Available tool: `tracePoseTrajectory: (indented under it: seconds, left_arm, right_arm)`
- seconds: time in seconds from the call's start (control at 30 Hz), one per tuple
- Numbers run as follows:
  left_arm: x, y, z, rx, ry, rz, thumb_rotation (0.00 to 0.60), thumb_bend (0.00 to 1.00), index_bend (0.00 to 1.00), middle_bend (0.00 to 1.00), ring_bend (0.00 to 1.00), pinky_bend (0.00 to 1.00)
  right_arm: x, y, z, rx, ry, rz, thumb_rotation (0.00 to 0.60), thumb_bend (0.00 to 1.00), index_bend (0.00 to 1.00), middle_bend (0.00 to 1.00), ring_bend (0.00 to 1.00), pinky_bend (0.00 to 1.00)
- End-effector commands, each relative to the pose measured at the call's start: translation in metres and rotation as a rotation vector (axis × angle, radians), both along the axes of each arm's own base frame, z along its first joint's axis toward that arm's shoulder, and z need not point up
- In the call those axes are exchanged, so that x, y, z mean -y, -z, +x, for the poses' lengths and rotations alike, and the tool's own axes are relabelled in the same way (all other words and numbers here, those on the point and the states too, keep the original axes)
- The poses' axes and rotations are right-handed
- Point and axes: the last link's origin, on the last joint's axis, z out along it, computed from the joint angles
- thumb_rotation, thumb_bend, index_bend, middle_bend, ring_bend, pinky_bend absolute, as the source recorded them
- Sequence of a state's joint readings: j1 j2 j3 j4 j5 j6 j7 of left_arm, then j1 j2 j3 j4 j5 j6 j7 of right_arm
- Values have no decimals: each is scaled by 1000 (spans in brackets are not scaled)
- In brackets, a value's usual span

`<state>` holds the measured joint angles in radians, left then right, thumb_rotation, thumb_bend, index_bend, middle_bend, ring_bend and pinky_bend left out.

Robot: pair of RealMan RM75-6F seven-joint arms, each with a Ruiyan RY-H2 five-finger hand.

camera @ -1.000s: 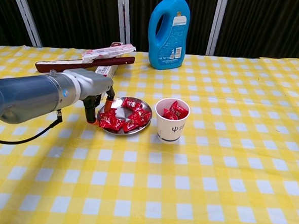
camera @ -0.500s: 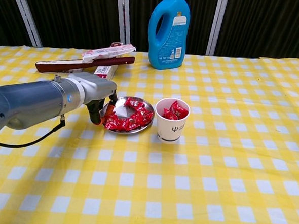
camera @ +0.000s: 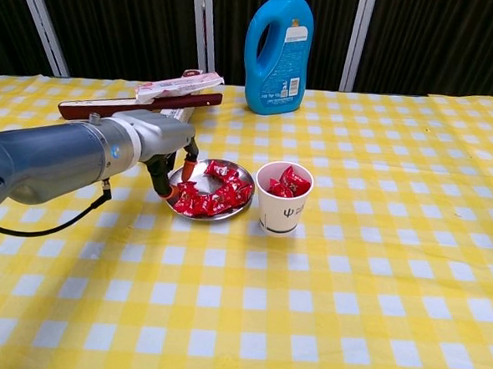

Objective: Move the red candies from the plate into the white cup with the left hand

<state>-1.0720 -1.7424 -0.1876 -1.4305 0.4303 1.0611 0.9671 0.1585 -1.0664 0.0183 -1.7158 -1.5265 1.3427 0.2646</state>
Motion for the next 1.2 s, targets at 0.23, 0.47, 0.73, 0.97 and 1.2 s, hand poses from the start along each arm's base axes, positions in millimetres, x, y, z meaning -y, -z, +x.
tracePoseTrajectory:
  seconds: [0.23, 0.47, 0.73, 0.97, 1.2]
  left_arm:
    - [6, 3, 5, 4, 21, -35, 600, 399, 414, 889, 944, 967]
    - [8, 3, 10, 13, 32, -49, 600, 399, 391, 887, 944, 967]
    - [12, 0, 17, 23, 43, -76, 600, 398, 382, 887, 944, 967]
    - [14, -3, 15, -23, 35, -110, 600, 398, 382, 887, 944, 967]
    - [14, 2, 14, -49, 16, -123, 600, 397, 382, 887, 944, 967]
  right_arm:
    - [0, 0, 0, 0, 0, -1, 600, 277, 0, 0, 0, 0]
    - [0, 0, 0, -1, -1, -2, 600, 277, 0, 0, 0, 0]
    - [0, 0, 0, -2, -2, -2, 600, 277, 0, 0, 0, 0]
    - [-1, 0, 0, -2, -3, -2, 600, 277, 0, 0, 0, 0]
    - [-1, -1, 0, -1, 0, -3, 600, 277, 0, 0, 0, 0]
